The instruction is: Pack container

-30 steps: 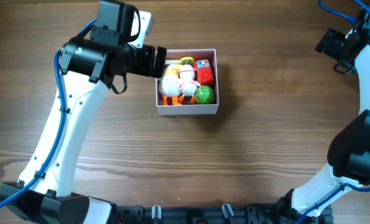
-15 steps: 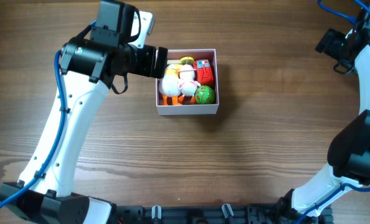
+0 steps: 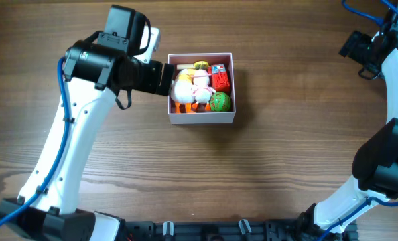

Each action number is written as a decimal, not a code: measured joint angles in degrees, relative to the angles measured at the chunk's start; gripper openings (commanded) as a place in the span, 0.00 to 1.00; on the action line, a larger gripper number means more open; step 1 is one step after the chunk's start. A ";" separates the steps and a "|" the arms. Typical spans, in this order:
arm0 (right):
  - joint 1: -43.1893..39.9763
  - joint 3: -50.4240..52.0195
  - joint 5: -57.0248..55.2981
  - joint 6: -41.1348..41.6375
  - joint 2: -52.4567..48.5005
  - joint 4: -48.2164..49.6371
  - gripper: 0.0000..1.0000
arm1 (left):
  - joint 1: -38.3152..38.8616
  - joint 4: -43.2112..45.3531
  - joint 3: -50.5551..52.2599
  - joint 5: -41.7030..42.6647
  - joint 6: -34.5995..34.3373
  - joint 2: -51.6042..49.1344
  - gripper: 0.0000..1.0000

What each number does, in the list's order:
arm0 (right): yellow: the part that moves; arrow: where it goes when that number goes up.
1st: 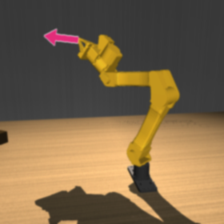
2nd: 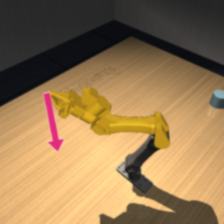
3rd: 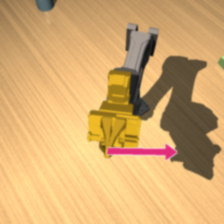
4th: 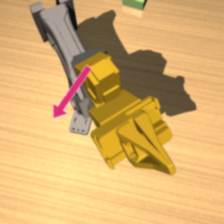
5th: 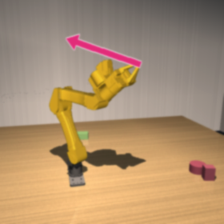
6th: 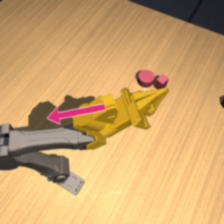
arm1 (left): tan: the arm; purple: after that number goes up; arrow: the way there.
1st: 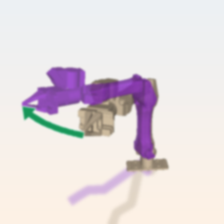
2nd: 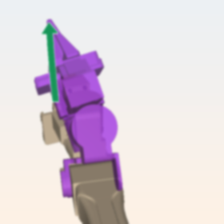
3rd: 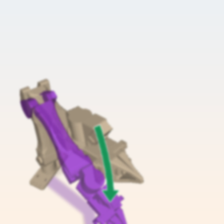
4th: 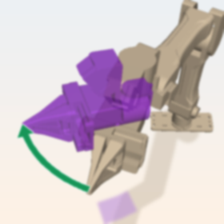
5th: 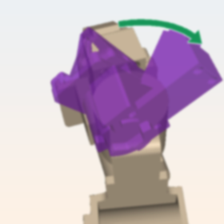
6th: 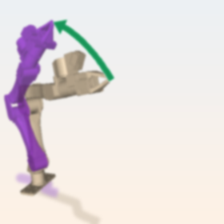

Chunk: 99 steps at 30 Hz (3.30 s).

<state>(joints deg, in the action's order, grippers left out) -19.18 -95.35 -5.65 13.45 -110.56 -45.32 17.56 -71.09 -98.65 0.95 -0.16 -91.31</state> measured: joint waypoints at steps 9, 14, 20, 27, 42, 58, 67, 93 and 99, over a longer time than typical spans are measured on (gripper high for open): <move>0.00 0.00 0.00 0.00 0.00 0.00 1.00 | 0.00 7.13 2.91 -4.79 -10.03 11.91 1.00; 0.00 0.00 0.00 0.00 0.00 -0.02 1.00 | 0.00 19.69 14.78 -8.68 -16.13 18.80 1.00; 0.00 0.00 0.00 0.00 0.00 0.00 1.00 | -0.44 41.22 36.46 -10.32 -18.49 25.11 1.00; 0.00 0.00 -0.02 0.00 0.00 -0.02 1.00 | -6.80 55.32 54.01 -10.25 -19.26 39.85 1.00; 0.00 0.00 -0.02 0.00 0.00 -0.02 1.00 | -17.62 60.94 74.64 -4.04 -19.54 65.83 1.00; 0.00 0.00 -0.02 0.00 0.00 0.00 1.00 | -17.70 66.84 90.29 -3.85 -19.69 85.09 1.00; 0.00 0.00 0.00 0.00 0.00 0.00 1.00 | -17.70 67.76 93.70 -3.85 -19.69 90.47 1.00; 0.00 0.00 -0.02 0.00 0.00 0.00 1.00 | -17.70 67.14 98.05 -3.85 -19.69 90.51 1.00; 0.00 0.00 0.00 0.00 0.00 0.00 1.00 | -17.70 67.14 98.05 -3.85 -19.69 90.51 1.00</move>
<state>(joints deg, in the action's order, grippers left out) -19.18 -95.35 -5.65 13.45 -110.56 -45.32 -0.14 -3.95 -0.60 -2.90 -19.86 -0.80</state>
